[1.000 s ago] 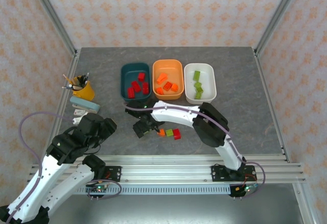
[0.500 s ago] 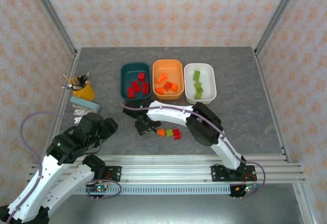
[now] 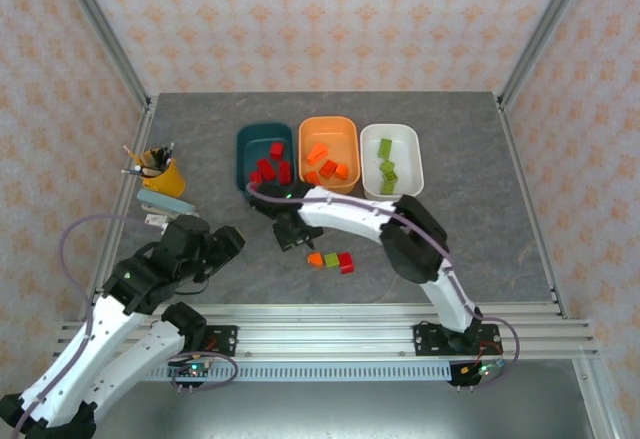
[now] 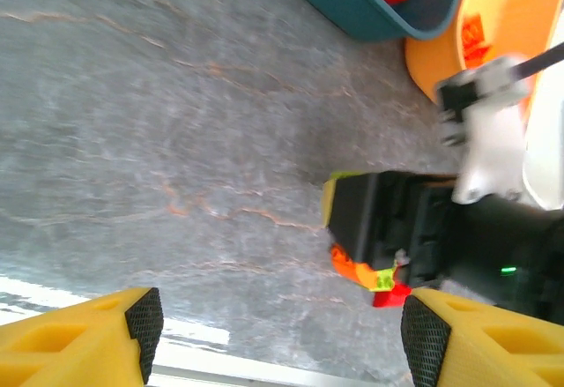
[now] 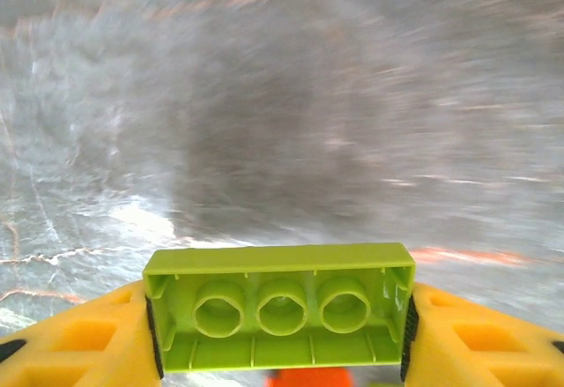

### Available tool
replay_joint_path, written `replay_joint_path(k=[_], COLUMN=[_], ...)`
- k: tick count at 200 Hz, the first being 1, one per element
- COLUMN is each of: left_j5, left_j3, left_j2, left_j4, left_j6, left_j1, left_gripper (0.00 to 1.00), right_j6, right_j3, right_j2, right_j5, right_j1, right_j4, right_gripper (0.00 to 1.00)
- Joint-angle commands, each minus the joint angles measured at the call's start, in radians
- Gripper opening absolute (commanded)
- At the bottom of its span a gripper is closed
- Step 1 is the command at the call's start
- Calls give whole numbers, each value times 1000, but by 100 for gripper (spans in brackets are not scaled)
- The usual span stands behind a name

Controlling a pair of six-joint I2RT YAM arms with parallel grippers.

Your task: Sort the legos into containers by color

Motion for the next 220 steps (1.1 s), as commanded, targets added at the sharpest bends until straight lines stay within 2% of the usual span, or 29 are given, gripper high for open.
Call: replay_joint_path(k=[1, 42, 61, 79, 120, 148, 197, 220], left_j5=[73, 51, 45, 31, 34, 39, 46, 54], left_j3=[12, 132, 176, 223, 318, 363, 396, 403], left_j2=[77, 293, 386, 467, 601, 642, 673, 687], left_j4=[173, 272, 321, 346, 377, 386, 369, 351], left_j6=[48, 106, 111, 119, 163, 185, 230, 259], left_j1=[-26, -115, -154, -180, -193, -195, -200, -203], left_gripper=[75, 75, 74, 74, 74, 74, 74, 74], right_j6=[27, 132, 244, 388, 744, 905, 1000, 990], right_j3=[-46, -178, -191, -157, 15, 96, 158, 215], right_j2=[-208, -360, -358, -315, -131, -21, 71, 119], right_j5=[90, 32, -15, -3, 97, 129, 193, 167], right_j1=[-121, -400, -521, -593, -658, -691, -726, -730], right_j4=[-43, 47, 107, 145, 106, 84, 37, 14], right_gripper=[58, 57, 56, 54, 55, 55, 58, 71])
